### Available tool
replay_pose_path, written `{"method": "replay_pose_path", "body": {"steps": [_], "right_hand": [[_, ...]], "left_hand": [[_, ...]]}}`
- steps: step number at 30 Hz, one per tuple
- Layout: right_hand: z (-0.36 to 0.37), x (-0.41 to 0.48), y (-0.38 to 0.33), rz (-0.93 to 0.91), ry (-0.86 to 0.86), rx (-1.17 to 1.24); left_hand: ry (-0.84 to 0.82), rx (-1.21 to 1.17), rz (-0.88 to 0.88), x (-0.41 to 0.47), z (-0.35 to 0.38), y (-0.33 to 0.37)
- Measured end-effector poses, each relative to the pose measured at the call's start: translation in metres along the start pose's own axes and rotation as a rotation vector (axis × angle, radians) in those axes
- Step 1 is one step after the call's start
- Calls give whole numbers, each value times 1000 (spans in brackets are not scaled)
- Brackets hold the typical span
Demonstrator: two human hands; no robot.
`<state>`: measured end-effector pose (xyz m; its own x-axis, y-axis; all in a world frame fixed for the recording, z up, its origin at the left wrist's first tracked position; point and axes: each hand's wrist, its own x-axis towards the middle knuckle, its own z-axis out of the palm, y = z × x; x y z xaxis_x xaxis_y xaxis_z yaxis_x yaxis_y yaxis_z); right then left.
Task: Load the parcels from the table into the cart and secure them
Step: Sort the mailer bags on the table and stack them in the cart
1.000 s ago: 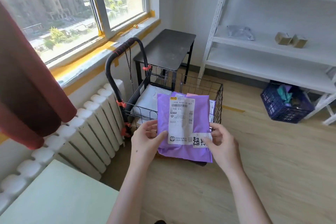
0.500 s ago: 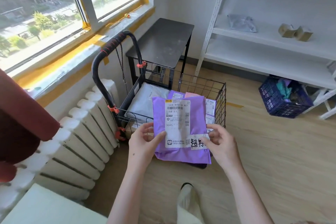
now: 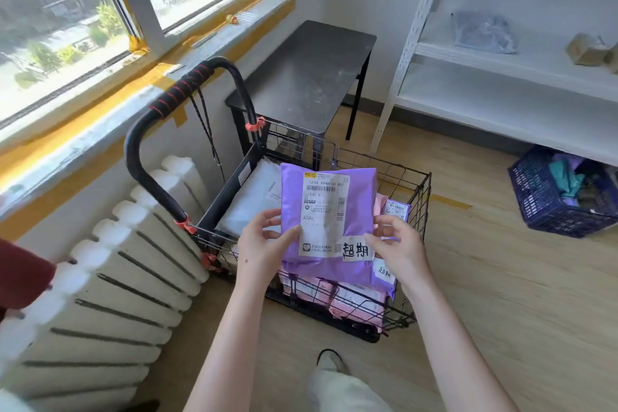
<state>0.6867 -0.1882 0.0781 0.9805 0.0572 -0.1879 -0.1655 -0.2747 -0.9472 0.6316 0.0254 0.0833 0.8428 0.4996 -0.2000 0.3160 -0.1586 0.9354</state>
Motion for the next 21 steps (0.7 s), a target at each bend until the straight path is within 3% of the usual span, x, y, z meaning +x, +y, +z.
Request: {"method": "replay_pose_path", "body": {"steps": [13,21], "right_hand": [[-4,91,34,217,2,0],[38,135,48,312,80,-70]], "left_hand": [[-27,34,-124,78,61,-5],[-162,138,-206,159,61,-29]]}}
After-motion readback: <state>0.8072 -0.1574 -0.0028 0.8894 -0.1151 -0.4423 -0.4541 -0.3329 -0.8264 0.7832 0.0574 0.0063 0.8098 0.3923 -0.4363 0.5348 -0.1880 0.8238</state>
